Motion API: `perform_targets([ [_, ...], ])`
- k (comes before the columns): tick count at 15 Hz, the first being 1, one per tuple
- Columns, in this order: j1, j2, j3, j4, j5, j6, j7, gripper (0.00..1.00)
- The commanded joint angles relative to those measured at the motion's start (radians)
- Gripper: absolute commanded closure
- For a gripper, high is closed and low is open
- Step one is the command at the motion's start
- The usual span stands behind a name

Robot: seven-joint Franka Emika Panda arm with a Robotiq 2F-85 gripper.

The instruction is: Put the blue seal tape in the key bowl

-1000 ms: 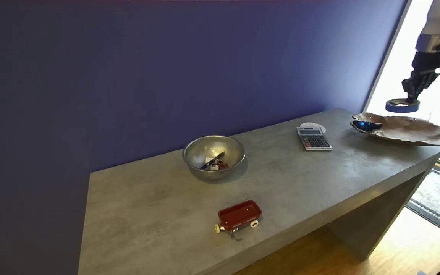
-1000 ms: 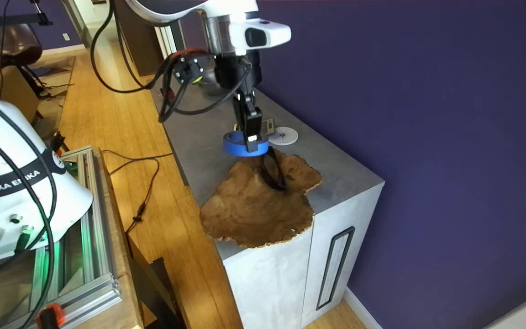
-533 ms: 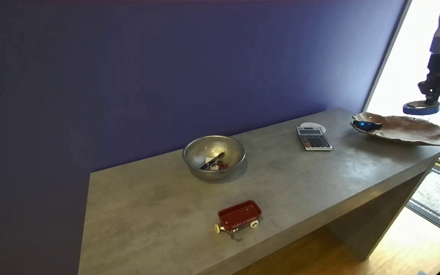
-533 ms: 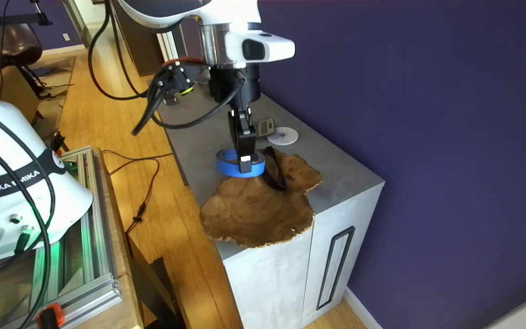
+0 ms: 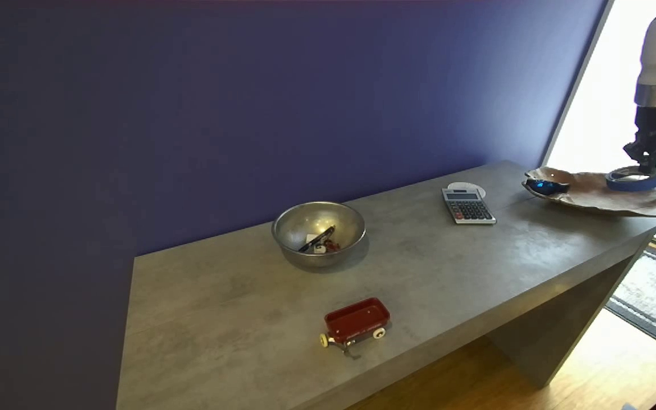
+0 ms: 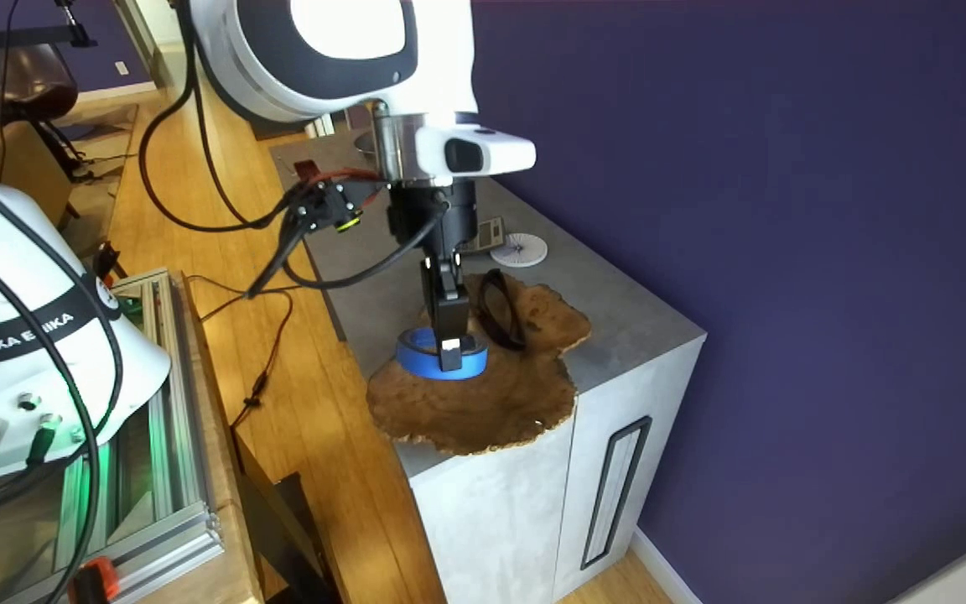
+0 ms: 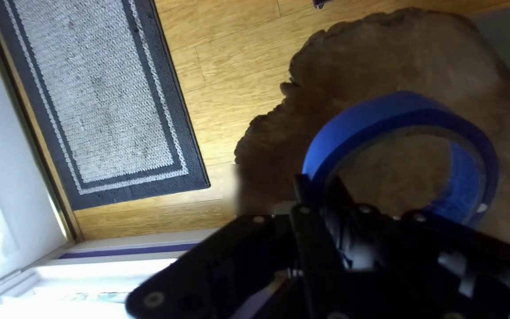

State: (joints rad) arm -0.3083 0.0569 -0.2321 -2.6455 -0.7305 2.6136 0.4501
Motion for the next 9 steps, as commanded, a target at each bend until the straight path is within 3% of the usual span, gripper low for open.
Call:
perform_targets([
  [1,0.017,0.084,-0.053,0.023,-0.063,0.083,0.082,0.97],
  [6,0.045,0.158,-0.125,0.056,-0.08,0.102,0.107,0.97],
  [7,0.051,0.167,-0.127,0.059,-0.056,0.099,0.094,0.63],
  [9,0.062,0.179,-0.134,0.065,-0.036,0.102,0.081,0.57],
])
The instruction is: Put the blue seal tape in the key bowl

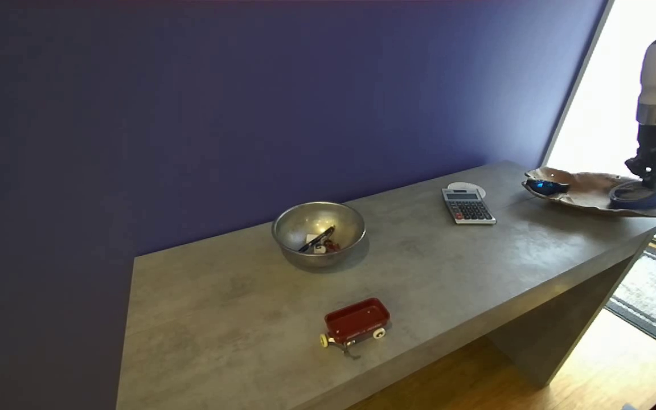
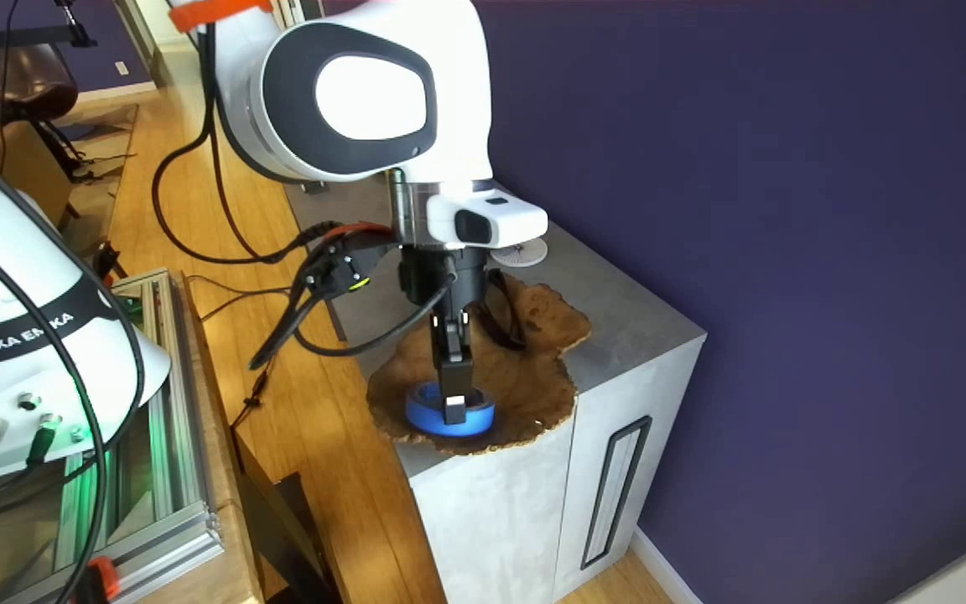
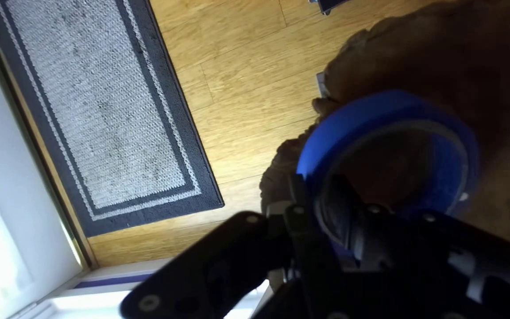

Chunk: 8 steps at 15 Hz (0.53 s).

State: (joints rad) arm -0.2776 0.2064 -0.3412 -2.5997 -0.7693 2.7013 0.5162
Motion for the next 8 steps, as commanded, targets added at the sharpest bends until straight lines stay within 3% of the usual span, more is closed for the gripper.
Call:
perform_targets([
  [1,0.036,0.024,-0.025,0.018,0.013,0.009,0.006,0.49],
  [6,0.049,-0.153,-0.013,-0.035,0.057,0.002,-0.061,0.15],
  [8,0.033,-0.267,0.032,-0.098,0.198,0.033,-0.22,0.02],
])
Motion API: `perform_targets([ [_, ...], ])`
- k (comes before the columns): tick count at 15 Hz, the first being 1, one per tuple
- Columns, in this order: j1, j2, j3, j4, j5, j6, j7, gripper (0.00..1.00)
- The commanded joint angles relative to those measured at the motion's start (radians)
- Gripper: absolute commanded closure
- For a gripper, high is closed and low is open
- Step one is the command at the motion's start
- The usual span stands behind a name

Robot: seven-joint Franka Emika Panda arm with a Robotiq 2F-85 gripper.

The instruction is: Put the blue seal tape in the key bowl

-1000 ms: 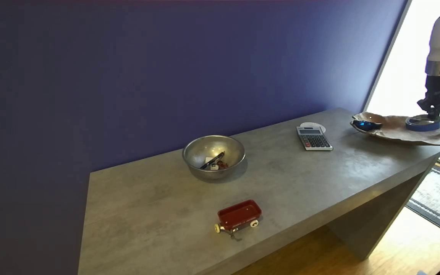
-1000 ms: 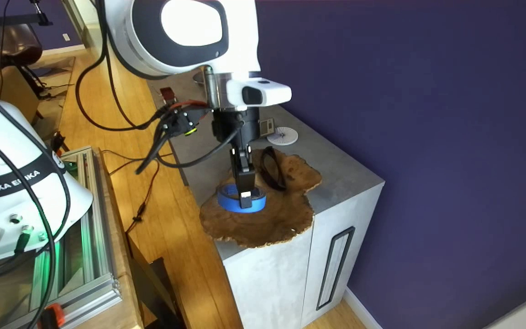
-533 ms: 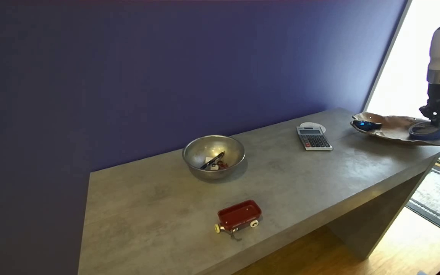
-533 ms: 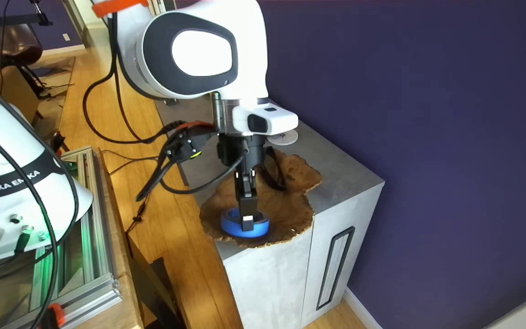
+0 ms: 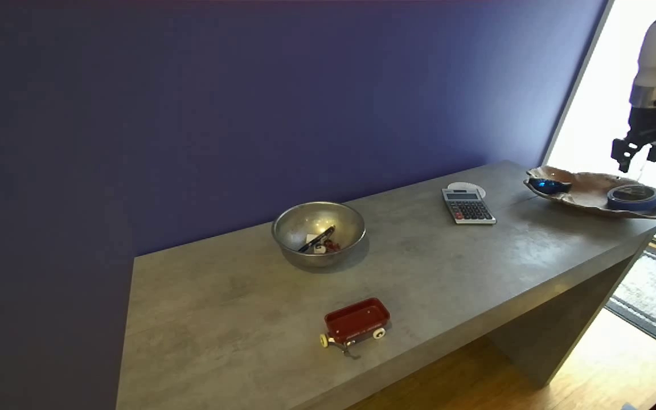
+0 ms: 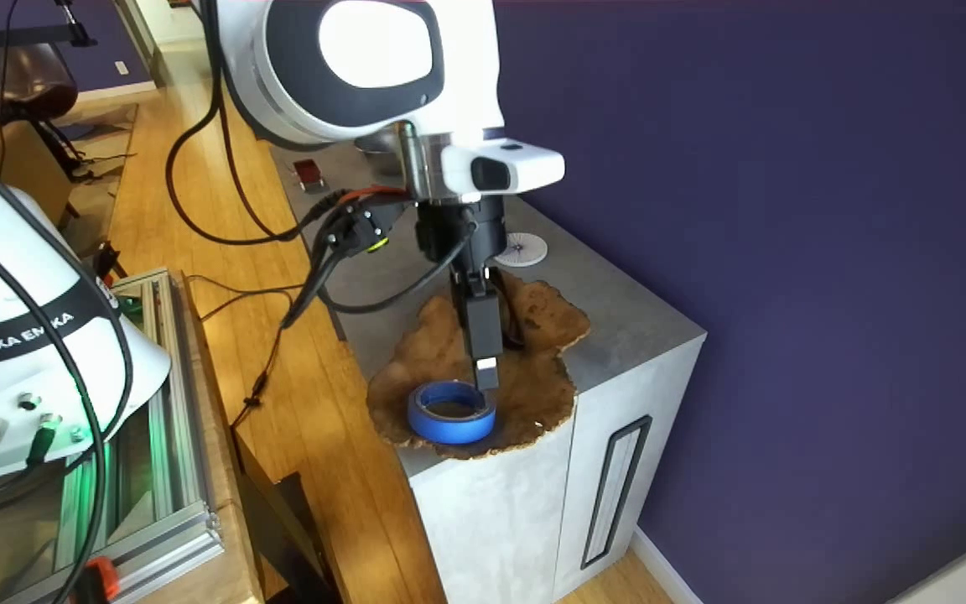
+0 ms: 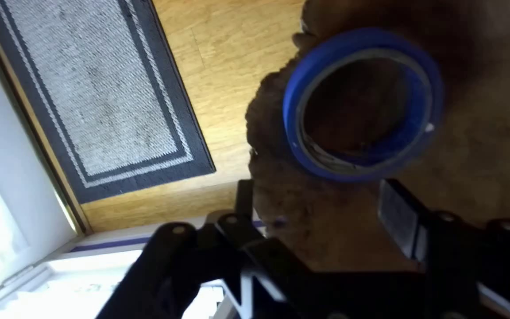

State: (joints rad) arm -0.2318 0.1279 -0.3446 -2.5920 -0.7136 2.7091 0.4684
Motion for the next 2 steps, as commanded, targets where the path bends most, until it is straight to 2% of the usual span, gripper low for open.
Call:
perform_targets([
  [1,-0.001,-0.241,0.058,-0.129,0.222,0.01,-0.251,0.0],
  [2,-0.008,-0.097,0.038,-0.037,0.126,0.007,-0.137,0.11],
])
